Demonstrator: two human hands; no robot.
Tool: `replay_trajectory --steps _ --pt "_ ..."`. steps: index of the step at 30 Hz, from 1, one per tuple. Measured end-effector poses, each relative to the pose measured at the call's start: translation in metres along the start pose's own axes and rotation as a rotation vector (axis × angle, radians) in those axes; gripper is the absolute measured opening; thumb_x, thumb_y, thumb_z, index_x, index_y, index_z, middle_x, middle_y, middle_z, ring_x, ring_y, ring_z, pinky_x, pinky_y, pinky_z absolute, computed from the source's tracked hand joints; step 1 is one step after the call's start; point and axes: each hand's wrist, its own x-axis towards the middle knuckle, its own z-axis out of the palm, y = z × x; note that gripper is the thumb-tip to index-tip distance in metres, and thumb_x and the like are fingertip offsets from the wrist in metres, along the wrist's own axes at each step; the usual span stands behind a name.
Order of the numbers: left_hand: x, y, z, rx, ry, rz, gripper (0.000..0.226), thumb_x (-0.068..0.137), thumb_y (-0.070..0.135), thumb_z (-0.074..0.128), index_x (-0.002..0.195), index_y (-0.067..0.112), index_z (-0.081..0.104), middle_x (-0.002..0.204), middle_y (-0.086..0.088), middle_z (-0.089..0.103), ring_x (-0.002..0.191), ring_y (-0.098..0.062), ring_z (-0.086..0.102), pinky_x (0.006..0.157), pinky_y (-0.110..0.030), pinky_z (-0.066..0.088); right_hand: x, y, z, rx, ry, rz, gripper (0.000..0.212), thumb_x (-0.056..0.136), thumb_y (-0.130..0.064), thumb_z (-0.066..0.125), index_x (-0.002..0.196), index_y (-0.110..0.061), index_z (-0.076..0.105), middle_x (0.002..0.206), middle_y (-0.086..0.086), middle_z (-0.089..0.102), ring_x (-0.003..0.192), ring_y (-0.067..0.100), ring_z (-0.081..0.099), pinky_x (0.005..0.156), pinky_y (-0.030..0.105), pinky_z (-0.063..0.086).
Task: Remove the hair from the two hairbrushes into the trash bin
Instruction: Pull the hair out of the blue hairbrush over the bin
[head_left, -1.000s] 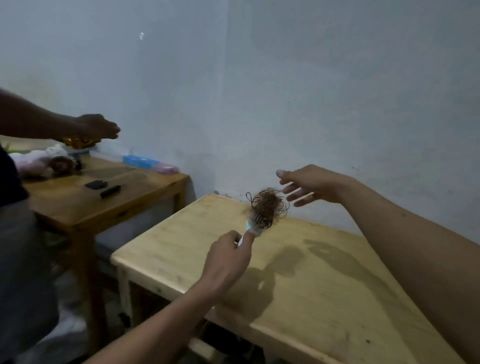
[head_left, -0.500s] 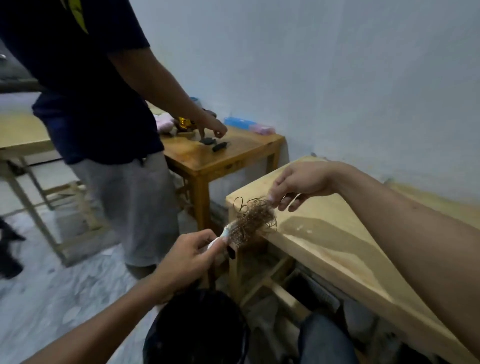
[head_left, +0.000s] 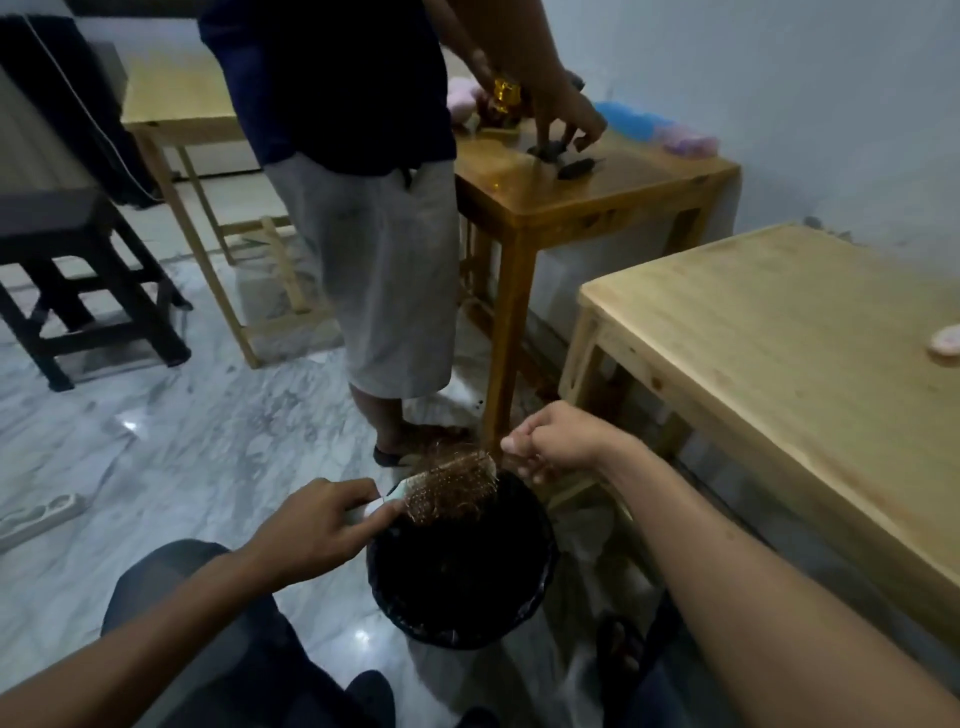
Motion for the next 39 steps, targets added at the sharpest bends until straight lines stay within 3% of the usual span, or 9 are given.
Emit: replay_trajectory --steps 5,12,17,20,24,28,32,35,39 --pt "-0.023 -0.029 0.016 0.125 -0.021 -0.122 0.050 0.086 0.079 0.034 0.062 0.036 0.045 0.048 0.009 0.049 0.045 -0.011 0.050 0.047 -0.029 0.041 0.024 0.030 0.029 0.256 0.107 0.164 0.012 0.097 -0.012 0.064 0.088 -0.008 0.072 0.078 0.005 0.068 0.067 0.011 0.064 0.052 0.021 0.053" --pt "-0.032 -0.041 0.019 0.243 -0.090 -0.186 0.046 0.090 0.073 0.036 0.064 0.035 0.040 0.046 0.004 0.043 0.043 -0.013 0.047 0.045 -0.023 0.033 0.058 0.035 0.044 0.357 0.242 0.311 0.023 0.102 -0.012 0.057 0.080 -0.009 0.063 0.071 0.005 0.060 0.057 0.012 0.055 0.038 0.017 0.046" --pt "-0.029 -0.044 0.014 0.265 -0.061 -0.214 0.050 0.089 0.075 0.032 0.068 0.031 0.044 0.047 0.002 0.043 0.043 -0.012 0.046 0.046 -0.030 0.039 0.085 0.029 0.037 0.439 0.431 0.332 0.026 0.102 -0.015 0.052 0.124 -0.003 0.058 0.083 0.011 0.062 0.060 0.019 0.056 0.039 0.024 0.045" --pt "-0.044 -0.060 0.006 0.270 -0.061 -0.256 0.053 0.084 0.080 0.029 0.065 0.032 0.041 0.047 0.002 0.041 0.043 -0.012 0.044 0.045 -0.029 0.036 0.094 0.045 0.013 0.497 0.495 0.379 0.043 0.102 -0.029 0.051 0.138 -0.005 0.052 0.098 0.014 0.065 0.069 0.023 0.058 0.049 0.030 0.047" --pt "-0.060 -0.075 -0.004 0.255 -0.031 -0.317 0.060 0.079 0.084 0.027 0.059 0.029 0.036 0.045 0.002 0.036 0.042 -0.014 0.041 0.044 -0.027 0.029 0.114 0.071 0.013 0.330 0.539 0.409 0.052 0.097 -0.050 0.049 0.122 -0.007 0.065 0.105 0.011 0.069 0.087 0.031 0.068 0.073 0.042 0.060" --pt "-0.052 -0.067 -0.002 0.247 -0.009 -0.320 0.061 0.078 0.084 0.023 0.061 0.028 0.040 0.046 0.002 0.040 0.043 -0.014 0.043 0.045 -0.027 0.030 0.095 0.058 0.039 0.150 0.426 0.354 0.023 0.103 -0.023 0.052 0.115 -0.003 0.057 0.105 0.016 0.065 0.099 0.032 0.066 0.094 0.048 0.058" --pt "-0.039 -0.056 0.005 0.247 0.012 -0.278 0.069 0.077 0.088 0.018 0.065 0.026 0.045 0.048 -0.002 0.046 0.046 -0.015 0.048 0.046 -0.029 0.035 0.078 0.038 0.047 -0.176 0.198 0.264 0.019 0.101 -0.010 0.049 0.117 -0.010 0.059 0.109 0.009 0.062 0.090 0.021 0.061 0.072 0.029 0.051" --pt "-0.029 -0.049 0.006 0.239 0.003 -0.228 0.070 0.079 0.088 0.018 0.064 0.026 0.045 0.045 0.000 0.041 0.042 -0.015 0.044 0.044 -0.027 0.031 0.067 0.032 0.042 -0.136 0.048 0.047 0.070 0.094 -0.001 0.059 0.155 -0.029 0.040 0.151 0.005 0.043 0.092 0.015 0.058 0.066 0.025 0.051" --pt "-0.020 -0.040 0.007 0.202 -0.001 -0.172 0.056 0.085 0.080 0.031 0.060 0.032 0.041 0.043 0.000 0.037 0.041 -0.016 0.042 0.043 -0.027 0.031 0.063 0.036 0.037 -0.051 -0.202 -0.257 0.089 0.088 0.000 0.073 0.155 -0.046 0.038 0.157 -0.005 0.039 0.100 0.020 0.073 0.076 0.031 0.061"
